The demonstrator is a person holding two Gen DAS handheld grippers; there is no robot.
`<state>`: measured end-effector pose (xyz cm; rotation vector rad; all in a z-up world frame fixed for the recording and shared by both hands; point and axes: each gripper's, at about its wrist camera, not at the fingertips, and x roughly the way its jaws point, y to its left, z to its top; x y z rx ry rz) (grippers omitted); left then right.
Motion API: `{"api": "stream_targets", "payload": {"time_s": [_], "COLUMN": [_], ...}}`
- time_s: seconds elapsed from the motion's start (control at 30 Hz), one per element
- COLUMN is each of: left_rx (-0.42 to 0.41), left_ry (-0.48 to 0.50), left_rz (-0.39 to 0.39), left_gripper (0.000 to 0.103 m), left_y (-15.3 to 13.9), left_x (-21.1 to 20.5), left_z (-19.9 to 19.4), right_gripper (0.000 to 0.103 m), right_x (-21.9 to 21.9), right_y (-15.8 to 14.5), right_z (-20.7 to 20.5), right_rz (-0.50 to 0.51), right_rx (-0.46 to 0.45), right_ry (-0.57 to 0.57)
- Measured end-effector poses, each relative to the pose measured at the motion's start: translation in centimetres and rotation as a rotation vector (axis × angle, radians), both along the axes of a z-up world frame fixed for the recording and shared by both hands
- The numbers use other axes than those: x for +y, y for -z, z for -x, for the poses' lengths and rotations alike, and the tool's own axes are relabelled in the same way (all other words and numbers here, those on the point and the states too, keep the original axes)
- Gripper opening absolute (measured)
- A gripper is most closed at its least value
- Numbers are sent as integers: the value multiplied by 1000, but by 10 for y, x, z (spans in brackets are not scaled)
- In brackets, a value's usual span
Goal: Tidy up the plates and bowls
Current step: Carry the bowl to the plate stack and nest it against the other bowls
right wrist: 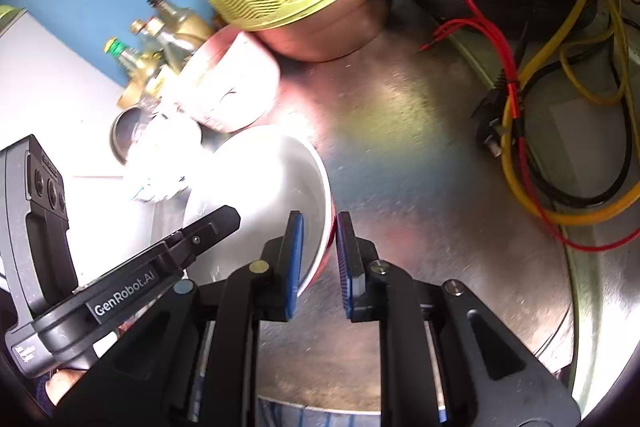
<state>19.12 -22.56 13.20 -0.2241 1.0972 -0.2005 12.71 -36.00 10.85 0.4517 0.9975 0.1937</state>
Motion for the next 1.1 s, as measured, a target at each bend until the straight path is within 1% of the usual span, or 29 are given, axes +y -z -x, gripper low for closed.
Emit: {"api": "stream_targets", "payload": {"time_s": [0.27,0.57,0.77,1.1], "left_rx": [-37,-77,-92,-100], "left_ry": [-86,-174,-241,-347], "left_rz": [-21,-29,-36,-43], "left_gripper": [13,13,13,13], "left_y": [-26,-46,-53,-57], "left_x": [47,97,134,191], "left_z": [40,82,108,150], "right_gripper": [17,17,17,17], "right_x": [48,97,136,197], "right_y": [-20,-36,-40,-44], "right_z": [17,39,52,66], "right_rz": [7,20,28,40], "right_rx": [-33,-70,-85,-91], "right_ry": [-102,-204,-276,-384]}}
